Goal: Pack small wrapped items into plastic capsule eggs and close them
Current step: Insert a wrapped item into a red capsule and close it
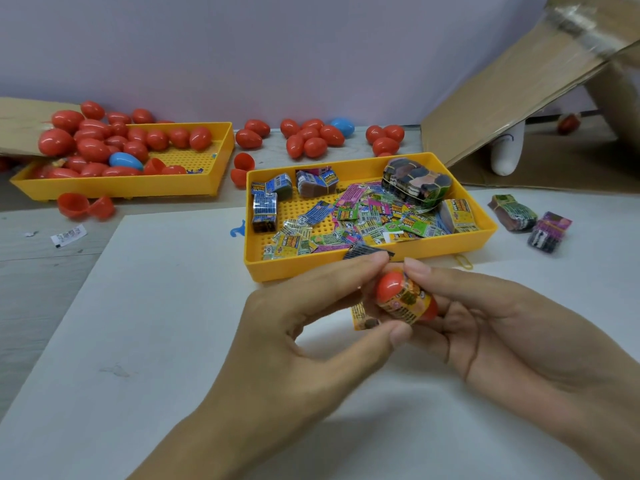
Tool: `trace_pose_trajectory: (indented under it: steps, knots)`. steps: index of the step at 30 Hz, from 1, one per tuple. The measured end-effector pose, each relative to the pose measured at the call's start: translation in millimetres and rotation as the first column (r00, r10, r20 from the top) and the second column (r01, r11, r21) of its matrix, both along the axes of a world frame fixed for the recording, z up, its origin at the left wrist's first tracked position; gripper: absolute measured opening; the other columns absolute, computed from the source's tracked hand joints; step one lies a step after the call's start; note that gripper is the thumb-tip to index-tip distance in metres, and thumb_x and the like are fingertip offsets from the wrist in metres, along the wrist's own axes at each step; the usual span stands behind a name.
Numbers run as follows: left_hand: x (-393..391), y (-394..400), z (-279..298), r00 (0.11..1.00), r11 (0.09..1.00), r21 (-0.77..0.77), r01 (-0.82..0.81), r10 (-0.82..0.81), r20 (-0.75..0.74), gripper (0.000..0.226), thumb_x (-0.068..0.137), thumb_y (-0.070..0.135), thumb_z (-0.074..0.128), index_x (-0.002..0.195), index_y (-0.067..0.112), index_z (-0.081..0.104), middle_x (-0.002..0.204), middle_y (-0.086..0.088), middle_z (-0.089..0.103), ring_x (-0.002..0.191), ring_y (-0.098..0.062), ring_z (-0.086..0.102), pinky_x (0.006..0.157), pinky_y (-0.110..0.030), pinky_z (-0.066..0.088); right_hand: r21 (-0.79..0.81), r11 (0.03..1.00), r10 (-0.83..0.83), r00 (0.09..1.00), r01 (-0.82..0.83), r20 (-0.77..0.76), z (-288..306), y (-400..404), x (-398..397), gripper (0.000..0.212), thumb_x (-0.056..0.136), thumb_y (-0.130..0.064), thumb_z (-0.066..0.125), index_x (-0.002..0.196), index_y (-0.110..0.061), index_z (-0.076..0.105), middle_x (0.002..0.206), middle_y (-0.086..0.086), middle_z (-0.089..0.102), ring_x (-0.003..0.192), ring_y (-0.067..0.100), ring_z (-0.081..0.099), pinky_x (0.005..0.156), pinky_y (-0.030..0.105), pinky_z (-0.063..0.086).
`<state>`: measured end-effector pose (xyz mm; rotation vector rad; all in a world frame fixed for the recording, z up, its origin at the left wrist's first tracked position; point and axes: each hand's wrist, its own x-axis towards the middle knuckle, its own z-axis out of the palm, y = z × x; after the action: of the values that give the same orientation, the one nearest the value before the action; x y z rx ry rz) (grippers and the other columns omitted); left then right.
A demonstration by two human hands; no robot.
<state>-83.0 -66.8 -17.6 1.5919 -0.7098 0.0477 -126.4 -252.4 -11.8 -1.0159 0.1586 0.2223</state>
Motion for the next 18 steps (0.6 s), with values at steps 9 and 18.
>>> trace_pose_trajectory:
  steps: [9,18]
  knots:
    - [4.9,3.3,-0.8,0.993,0.998,-0.003,-0.069,0.069,0.096,0.038,0.079,0.018,0.077,0.116,0.021,0.071,0.112,0.005,0.072,0.105,-0.020,0.069,0.090,-0.034,0.055,0.019,0.998,0.060,0.994,-0.059,-0.088,14.5,5.8,16.9,0.025,0.073,-0.020,0.082,0.091,-0.003,0.078,0.099,0.020,0.074,0.081,0.022,0.073,0.066,0.026,0.060]
    - [8.6,4.5,-0.8,0.997,0.988,-0.136,-0.069,0.073,0.020,0.035,0.076,0.010,0.077,0.110,0.012,0.072,0.106,-0.002,0.068,0.102,-0.024,0.069,0.086,-0.028,0.057,-0.049,0.993,0.103,0.992,-0.107,-0.078,18.1,10.0,14.5,0.035,0.072,-0.027,0.070,0.096,-0.003,0.078,0.096,0.017,0.076,0.077,0.018,0.074,0.063,0.023,0.059]
